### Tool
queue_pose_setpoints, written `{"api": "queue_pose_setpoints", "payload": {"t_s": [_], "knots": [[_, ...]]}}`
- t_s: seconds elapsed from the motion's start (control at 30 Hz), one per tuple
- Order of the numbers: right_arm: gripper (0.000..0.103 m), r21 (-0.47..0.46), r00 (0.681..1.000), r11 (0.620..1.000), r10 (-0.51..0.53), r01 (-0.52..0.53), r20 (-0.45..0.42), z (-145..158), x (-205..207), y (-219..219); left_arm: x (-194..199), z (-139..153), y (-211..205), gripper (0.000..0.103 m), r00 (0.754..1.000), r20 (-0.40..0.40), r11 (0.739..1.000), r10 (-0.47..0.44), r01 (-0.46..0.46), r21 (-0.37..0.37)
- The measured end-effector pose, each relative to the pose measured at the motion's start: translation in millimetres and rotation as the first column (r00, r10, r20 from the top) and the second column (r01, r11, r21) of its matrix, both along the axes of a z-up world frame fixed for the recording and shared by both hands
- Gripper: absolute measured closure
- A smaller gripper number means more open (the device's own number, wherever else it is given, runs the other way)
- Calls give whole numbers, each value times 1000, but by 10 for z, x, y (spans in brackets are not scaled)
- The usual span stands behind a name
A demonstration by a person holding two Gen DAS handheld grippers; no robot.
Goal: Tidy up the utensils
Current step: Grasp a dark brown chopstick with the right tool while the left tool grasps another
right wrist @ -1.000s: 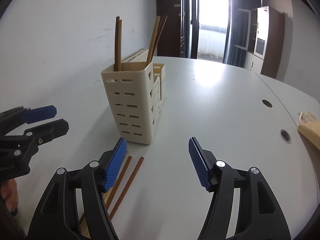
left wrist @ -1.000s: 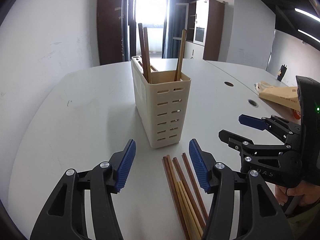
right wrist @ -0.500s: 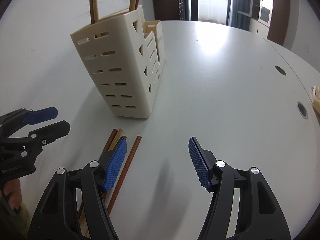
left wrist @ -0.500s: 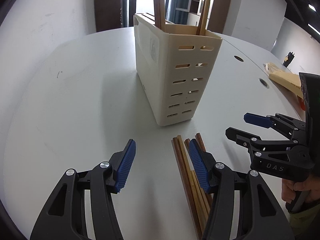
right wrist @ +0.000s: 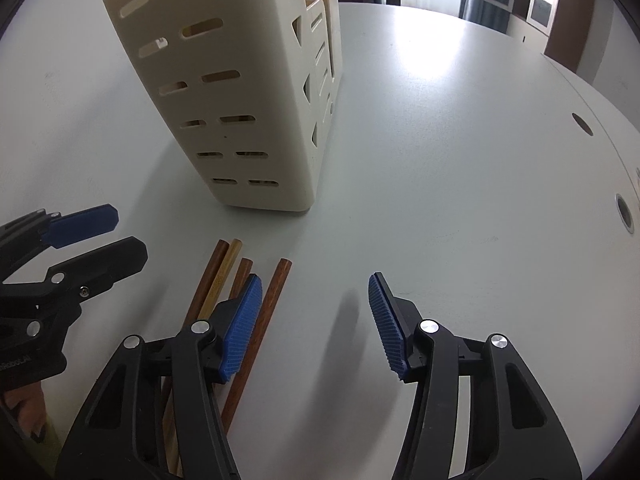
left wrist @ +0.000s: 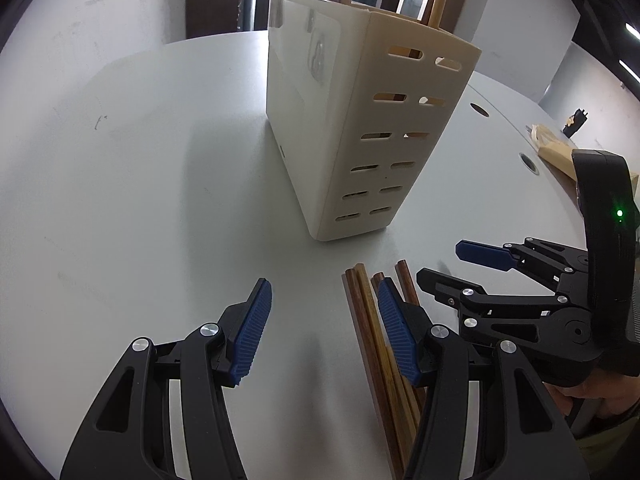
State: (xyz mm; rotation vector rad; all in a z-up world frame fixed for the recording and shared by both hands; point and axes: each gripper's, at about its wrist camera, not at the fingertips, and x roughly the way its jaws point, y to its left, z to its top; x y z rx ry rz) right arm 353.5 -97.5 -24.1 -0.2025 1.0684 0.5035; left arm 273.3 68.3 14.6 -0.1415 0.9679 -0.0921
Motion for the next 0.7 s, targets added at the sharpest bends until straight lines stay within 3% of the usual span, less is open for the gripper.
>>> {"api": "queue_pose_setpoints", "payload": {"t_s": [0.5, 0.63, 0.7], "knots": [[59, -37, 1000, 999, 23, -23, -6, -290, -43, 120, 88, -126, 24, 48, 999, -32, 1000, 9, -9, 2], [70, -37, 1000, 999, 25, -25, -5, -312, -73, 80, 143, -180, 26, 48, 999, -48, 1000, 13, -13, 4], [76, -37, 999, 999, 32, -32, -9, -309, -78, 40, 186, -206, -9, 53, 998, -60, 1000, 0, 1, 20]]}}
